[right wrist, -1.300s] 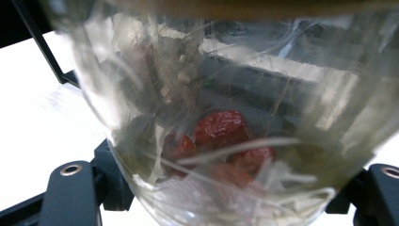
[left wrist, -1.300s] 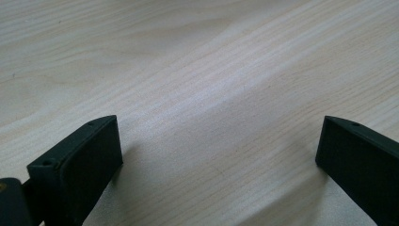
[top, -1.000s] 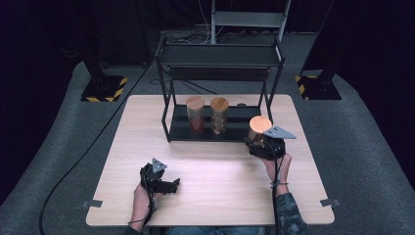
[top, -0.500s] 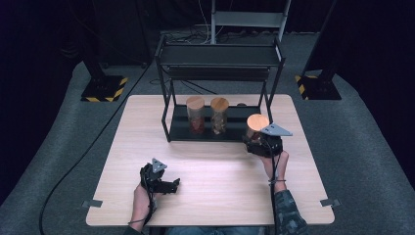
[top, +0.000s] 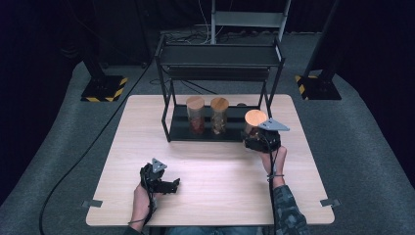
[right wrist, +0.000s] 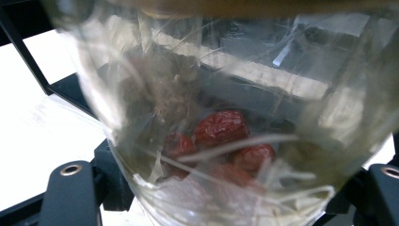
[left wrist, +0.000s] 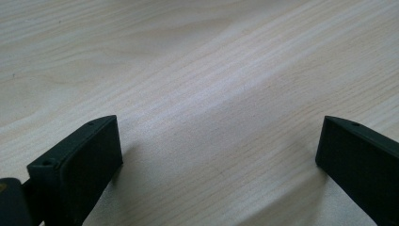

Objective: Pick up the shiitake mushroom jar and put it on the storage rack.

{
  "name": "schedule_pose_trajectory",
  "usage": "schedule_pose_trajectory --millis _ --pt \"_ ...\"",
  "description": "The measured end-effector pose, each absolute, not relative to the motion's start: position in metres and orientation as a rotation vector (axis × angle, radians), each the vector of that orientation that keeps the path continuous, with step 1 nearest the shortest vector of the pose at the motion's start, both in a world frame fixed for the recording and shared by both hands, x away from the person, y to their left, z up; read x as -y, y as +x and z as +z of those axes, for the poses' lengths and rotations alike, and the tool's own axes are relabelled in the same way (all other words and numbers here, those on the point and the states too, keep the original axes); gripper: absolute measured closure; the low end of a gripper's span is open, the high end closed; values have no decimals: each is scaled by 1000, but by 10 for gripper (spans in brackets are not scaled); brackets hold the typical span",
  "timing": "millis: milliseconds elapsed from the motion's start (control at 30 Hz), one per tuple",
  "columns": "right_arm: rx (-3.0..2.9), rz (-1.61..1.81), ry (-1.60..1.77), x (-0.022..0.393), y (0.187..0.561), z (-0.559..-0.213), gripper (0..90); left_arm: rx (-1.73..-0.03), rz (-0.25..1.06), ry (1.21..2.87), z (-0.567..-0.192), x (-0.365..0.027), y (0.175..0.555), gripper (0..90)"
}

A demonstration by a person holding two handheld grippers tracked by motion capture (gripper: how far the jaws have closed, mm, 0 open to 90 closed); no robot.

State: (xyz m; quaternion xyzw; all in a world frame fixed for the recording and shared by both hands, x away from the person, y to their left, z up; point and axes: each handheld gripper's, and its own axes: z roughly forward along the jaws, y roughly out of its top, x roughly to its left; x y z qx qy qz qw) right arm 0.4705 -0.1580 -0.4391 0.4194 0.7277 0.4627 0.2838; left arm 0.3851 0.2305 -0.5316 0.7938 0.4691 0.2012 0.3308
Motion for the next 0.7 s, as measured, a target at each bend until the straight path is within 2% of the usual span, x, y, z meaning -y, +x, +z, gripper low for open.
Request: schedule_pose_trajectory --millis 700 --pt "-1955 1233 1116 149 487 -435 243 -1227 526 2075 -532 -230 385 2"
